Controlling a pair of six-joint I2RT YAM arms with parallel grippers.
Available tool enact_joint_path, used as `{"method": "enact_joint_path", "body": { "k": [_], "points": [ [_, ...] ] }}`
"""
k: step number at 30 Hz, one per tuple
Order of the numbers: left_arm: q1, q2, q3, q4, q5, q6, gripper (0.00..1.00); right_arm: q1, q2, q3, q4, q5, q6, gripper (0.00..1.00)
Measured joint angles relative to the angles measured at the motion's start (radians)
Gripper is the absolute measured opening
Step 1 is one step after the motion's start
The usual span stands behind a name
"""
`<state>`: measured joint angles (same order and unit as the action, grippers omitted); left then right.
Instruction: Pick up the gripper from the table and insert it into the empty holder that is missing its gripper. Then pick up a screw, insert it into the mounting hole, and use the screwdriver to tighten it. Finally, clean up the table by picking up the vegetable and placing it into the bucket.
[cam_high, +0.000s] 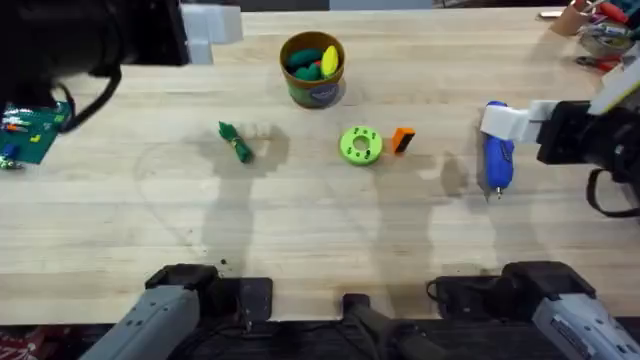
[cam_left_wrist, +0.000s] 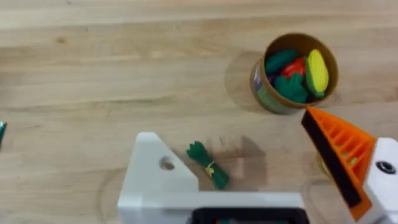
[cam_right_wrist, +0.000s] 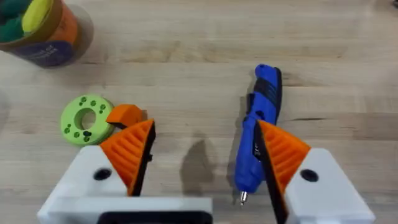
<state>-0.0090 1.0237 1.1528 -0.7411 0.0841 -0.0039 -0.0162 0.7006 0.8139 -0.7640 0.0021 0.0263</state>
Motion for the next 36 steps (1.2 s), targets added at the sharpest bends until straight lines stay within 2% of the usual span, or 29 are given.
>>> {"method": "enact_joint_path", "body": {
  "k": [4,17,24,30,36],
  "points": [
    [0.0,-0.081,-0.125,0.096,-0.001,0.005,0.987,0.0,0.0,0.0,0.0,0.0,0.0,0.918],
    [0.0,-0.383,-0.599,0.536,0.007,0.009,0.987,0.0,0.0,0.0,0.0,0.0,0.0,0.918],
    [0.0,-0.564,-0.762,0.616,0.01,0.009,0.986,0.0,0.0,0.0,0.0,0.0,0.0,0.918],
    [0.003,-0.704,-0.863,0.629,0.01,0.009,0.986,0.0,0.0,0.0,0.0,0.0,0.0,0.918],
    [0.021,-0.804,-0.958,0.69,0.01,0.009,0.986,0.0,0.0,0.0,0.0,0.0,0.0,0.918]
  ]
}}
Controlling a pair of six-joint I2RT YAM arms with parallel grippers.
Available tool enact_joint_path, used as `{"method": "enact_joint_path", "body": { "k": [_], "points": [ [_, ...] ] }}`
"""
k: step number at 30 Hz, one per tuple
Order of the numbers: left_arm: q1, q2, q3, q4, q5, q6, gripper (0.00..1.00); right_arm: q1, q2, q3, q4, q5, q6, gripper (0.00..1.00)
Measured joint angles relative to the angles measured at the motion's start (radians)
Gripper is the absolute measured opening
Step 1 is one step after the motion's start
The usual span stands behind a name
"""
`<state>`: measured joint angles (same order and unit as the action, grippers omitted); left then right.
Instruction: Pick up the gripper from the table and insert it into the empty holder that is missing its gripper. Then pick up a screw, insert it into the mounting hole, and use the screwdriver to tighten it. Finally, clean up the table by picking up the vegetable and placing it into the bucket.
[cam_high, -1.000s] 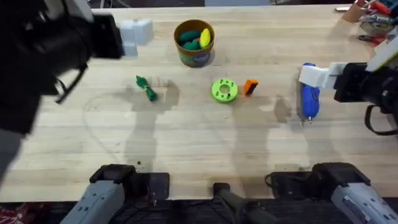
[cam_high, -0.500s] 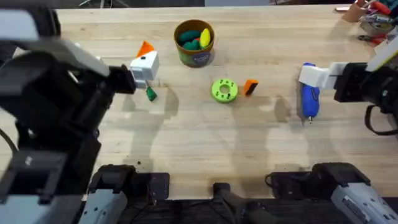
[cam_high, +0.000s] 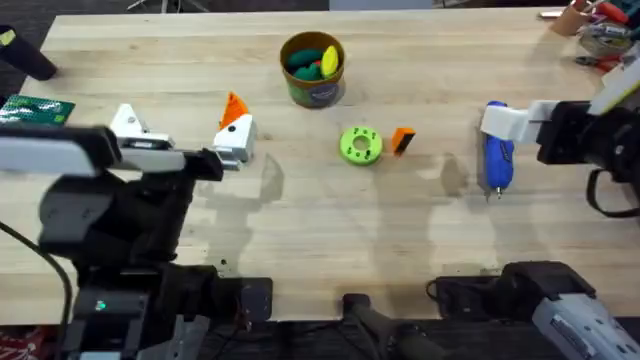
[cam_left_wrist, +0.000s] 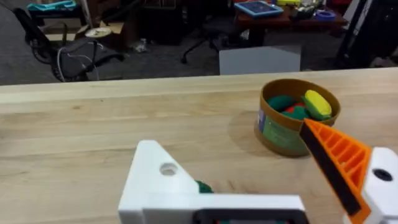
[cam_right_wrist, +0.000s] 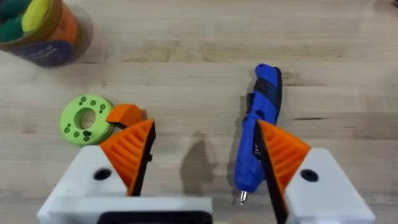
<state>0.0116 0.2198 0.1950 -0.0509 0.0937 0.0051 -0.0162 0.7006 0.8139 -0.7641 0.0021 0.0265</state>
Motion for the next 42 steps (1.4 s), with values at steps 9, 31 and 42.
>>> {"method": "enact_joint_path", "body": {
  "k": [9,31,42],
  "points": [
    [0.0,-0.119,-0.155,0.158,0.022,0.0,0.986,0.0,0.0,0.0,0.0,0.0,0.0,0.918],
    [-0.035,-0.225,-0.201,0.241,0.241,0.003,0.986,0.0,0.0,0.0,0.0,0.0,0.0,0.918],
    [-0.035,-0.225,-0.201,0.12,0.464,0.003,0.986,0.0,0.0,0.0,0.0,0.0,0.0,0.918]
  ]
}}
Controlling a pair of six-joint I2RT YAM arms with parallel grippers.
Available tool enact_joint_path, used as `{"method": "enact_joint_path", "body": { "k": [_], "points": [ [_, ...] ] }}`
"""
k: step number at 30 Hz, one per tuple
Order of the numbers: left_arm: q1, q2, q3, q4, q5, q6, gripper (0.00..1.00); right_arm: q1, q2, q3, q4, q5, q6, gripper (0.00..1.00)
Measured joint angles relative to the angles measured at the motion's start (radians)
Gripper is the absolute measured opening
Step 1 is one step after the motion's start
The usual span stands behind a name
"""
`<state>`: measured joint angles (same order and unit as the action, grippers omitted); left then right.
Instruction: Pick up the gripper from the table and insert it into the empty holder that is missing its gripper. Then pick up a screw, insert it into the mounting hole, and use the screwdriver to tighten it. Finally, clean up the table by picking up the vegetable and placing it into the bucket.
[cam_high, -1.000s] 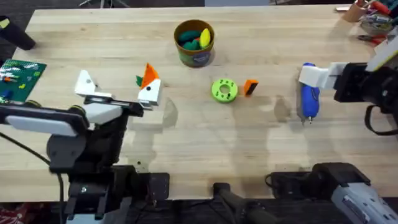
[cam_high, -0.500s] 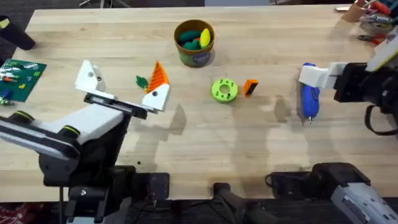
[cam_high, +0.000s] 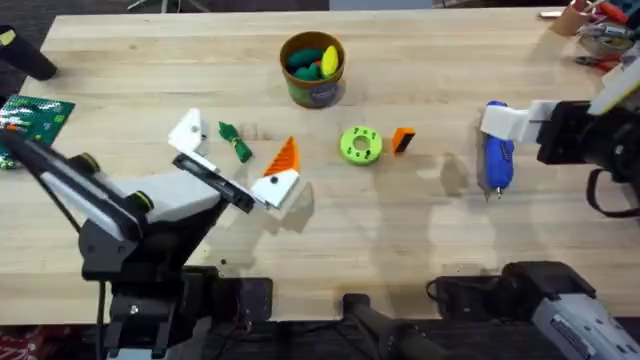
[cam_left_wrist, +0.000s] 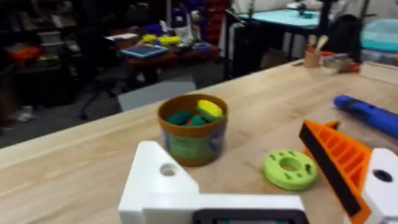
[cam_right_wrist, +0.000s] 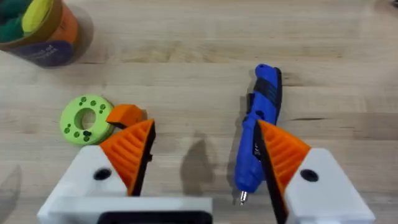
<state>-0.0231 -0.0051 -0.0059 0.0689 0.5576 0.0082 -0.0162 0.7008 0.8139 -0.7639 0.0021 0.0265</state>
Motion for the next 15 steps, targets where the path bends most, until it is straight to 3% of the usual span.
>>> {"method": "enact_joint_path", "body": {
  "k": [15],
  "points": [
    [0.0,0.0,0.0,-0.059,0.386,0.0,0.986,0.0,0.0,0.0,0.0,0.0,0.0,0.918]
  ]
}}
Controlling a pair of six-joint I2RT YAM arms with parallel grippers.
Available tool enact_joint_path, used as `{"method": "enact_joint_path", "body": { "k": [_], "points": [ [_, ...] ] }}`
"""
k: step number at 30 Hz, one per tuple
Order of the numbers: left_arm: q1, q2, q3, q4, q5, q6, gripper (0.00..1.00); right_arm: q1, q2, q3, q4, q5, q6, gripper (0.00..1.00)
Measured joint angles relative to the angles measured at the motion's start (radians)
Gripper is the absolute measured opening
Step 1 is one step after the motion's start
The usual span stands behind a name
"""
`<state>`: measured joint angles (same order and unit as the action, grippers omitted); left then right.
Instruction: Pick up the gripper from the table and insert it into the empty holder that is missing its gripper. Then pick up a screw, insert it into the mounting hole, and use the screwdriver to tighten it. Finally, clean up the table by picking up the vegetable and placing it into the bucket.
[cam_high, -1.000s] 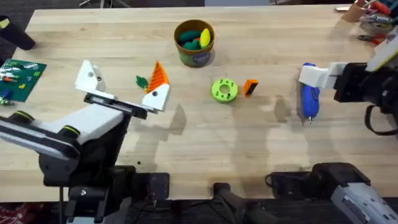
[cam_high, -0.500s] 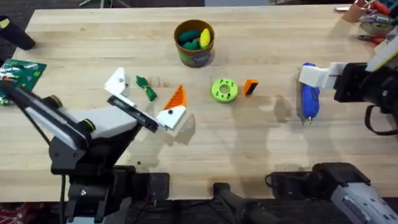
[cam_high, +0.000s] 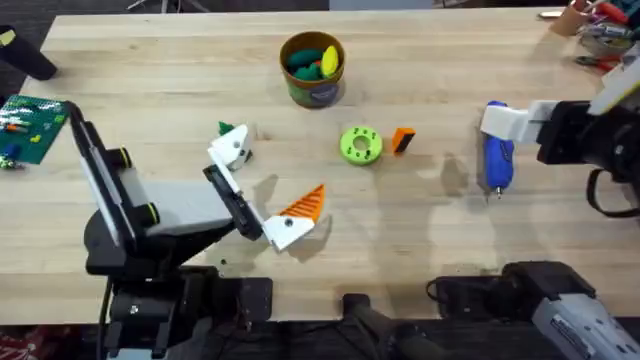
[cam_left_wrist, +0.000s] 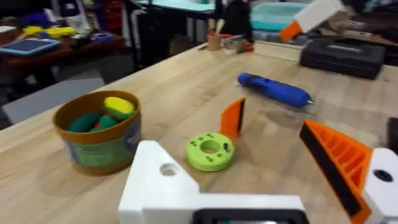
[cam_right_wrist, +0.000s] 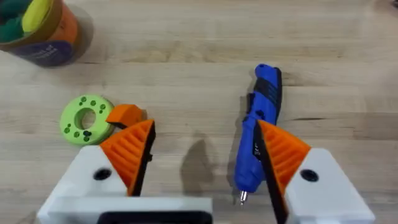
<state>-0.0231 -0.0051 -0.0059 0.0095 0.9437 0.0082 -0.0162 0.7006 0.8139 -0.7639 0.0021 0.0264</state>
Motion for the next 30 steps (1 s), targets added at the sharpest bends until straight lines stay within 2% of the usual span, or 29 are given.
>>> {"method": "enact_joint_path", "body": {
  "k": [5,10,30],
  "points": [
    [0.0,0.0,0.0,-0.006,0.093,-0.02,0.986,0.0,0.0,0.0,0.0,0.0,0.0,0.918],
    [0.0,0.0,0.0,-0.007,0.13,-0.069,0.986,0.0,0.0,0.0,0.0,0.0,0.0,0.918],
    [0.0,0.0,0.0,-0.014,0.157,-0.095,0.986,0.0,0.0,0.0,0.0,0.0,0.0,0.918]
  ]
}}
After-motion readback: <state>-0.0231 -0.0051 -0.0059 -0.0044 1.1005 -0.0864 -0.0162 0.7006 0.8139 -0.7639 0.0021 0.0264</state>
